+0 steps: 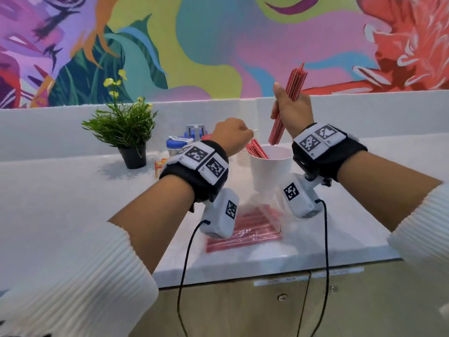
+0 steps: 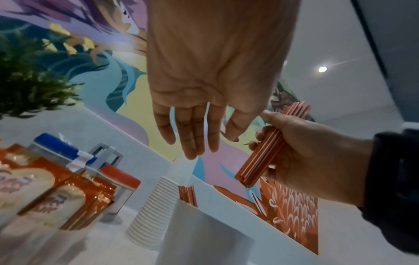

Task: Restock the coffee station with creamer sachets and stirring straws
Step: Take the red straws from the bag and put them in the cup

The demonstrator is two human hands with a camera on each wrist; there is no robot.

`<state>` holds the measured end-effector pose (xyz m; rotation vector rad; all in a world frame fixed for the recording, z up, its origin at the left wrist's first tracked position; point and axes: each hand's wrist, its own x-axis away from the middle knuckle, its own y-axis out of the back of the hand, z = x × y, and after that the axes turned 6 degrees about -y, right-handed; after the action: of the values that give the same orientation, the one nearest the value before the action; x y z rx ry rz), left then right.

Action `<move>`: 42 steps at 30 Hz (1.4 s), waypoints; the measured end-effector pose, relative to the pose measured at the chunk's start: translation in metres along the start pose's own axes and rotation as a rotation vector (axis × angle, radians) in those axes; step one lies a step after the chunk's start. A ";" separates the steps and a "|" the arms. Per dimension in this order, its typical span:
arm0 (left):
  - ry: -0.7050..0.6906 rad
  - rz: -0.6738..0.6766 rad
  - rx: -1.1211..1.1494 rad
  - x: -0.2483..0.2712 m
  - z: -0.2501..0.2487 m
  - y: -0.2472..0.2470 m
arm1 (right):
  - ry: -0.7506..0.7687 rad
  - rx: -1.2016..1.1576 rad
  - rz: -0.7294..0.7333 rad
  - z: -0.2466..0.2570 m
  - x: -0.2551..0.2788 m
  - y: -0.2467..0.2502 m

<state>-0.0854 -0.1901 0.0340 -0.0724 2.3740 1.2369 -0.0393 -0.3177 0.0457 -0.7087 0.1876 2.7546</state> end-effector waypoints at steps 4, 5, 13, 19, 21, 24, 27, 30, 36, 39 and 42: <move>0.122 0.015 0.094 -0.031 0.020 -0.014 | -0.022 0.159 0.051 -0.017 -0.026 -0.011; 0.143 0.043 0.106 -0.035 0.025 -0.020 | -0.032 0.210 0.074 -0.023 -0.029 -0.012; 0.159 0.110 0.305 -0.053 0.059 -0.065 | -0.057 0.818 0.424 -0.069 -0.034 -0.003; 0.120 0.082 0.451 -0.070 0.060 -0.071 | -0.001 1.024 0.664 -0.076 -0.038 -0.005; 0.145 0.078 0.515 -0.075 0.058 -0.072 | -0.014 0.999 0.688 -0.075 -0.043 -0.003; 0.263 0.059 0.643 -0.079 0.055 -0.074 | -0.064 0.931 0.634 -0.073 -0.044 0.001; 0.353 0.030 0.758 -0.079 0.053 -0.076 | -0.065 1.056 0.584 -0.074 -0.042 0.000; 0.342 0.037 0.769 -0.077 0.050 -0.077 | -0.055 1.121 0.633 -0.073 -0.037 -0.006; 0.229 -0.002 0.660 -0.078 0.044 -0.079 | -0.024 1.049 0.681 -0.079 -0.038 -0.017; 0.175 -0.024 0.616 -0.078 0.038 -0.076 | -0.002 0.887 0.639 -0.084 -0.038 -0.018; 0.159 -0.025 0.592 -0.078 0.036 -0.077 | -0.005 0.794 0.610 -0.085 -0.039 -0.016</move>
<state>0.0170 -0.2201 -0.0092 -0.0115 2.7675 0.4907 0.0370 -0.3292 -0.0101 -0.4543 1.6080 2.7982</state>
